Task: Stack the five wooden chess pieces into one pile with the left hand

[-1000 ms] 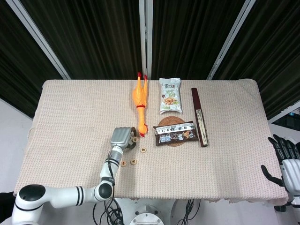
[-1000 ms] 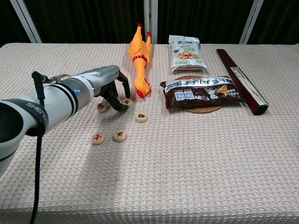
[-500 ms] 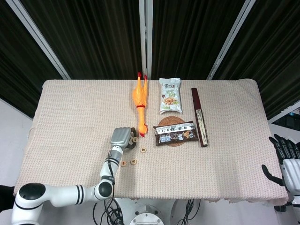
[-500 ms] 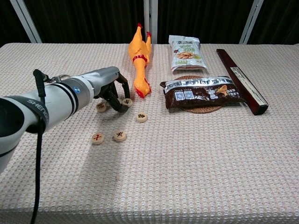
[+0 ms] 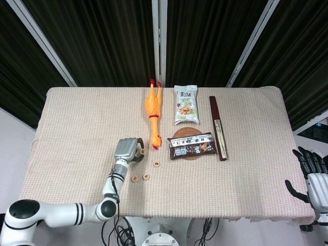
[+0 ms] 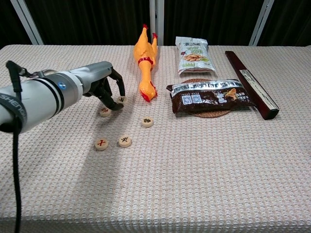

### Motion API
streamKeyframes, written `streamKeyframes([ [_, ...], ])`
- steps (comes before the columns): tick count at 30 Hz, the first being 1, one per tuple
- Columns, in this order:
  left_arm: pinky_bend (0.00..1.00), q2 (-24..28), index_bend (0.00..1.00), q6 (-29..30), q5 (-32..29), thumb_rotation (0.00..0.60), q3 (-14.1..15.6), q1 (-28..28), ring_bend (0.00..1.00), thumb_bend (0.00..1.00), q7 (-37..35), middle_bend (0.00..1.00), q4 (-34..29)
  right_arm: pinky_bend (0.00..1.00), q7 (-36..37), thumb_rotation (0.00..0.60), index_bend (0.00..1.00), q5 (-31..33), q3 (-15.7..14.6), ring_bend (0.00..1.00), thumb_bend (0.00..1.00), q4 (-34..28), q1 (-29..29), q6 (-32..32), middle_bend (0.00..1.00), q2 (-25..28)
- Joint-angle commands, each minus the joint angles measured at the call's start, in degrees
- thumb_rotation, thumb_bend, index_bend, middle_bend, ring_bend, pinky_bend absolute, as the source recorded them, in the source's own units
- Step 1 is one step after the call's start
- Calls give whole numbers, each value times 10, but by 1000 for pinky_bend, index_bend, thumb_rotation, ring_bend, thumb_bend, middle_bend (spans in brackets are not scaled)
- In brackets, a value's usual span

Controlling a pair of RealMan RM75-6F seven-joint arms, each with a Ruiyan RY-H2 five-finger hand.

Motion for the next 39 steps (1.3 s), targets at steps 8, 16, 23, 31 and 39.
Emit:
streamKeyframes([
  [8, 1000, 59, 503, 32, 26, 600, 38, 45, 1000, 310, -24, 1000, -68, 0, -21, 600, 0, -3, -2, 0, 287, -6, 1, -2, 0, -6],
  [16, 1000, 52, 503, 18, 37, 600, 45, 48, 1000, 310, -47, 1000, -50, 0, -23, 600, 0, 2, 0, 0, 287, -6, 0, -1, 0, -7],
  [23, 1000, 37, 503, 9, 48, 600, 49, 45, 1000, 310, -56, 1000, -29, 0, -14, 600, 0, 4, 1, 0, 290, -5, 1, -2, 0, -4],
  [31, 1000, 29, 502, 6, 46, 600, 50, 43, 1000, 310, -54, 1000, -19, 0, -9, 600, 0, 5, 1, 0, 289, -4, 0, -1, 0, -2],
  [39, 1000, 32, 485, 4, 42, 600, 51, 42, 1000, 310, -49, 1000, -23, 0, -13, 600, 0, 5, 0, 0, 289, -5, 0, -3, 0, -3],
])
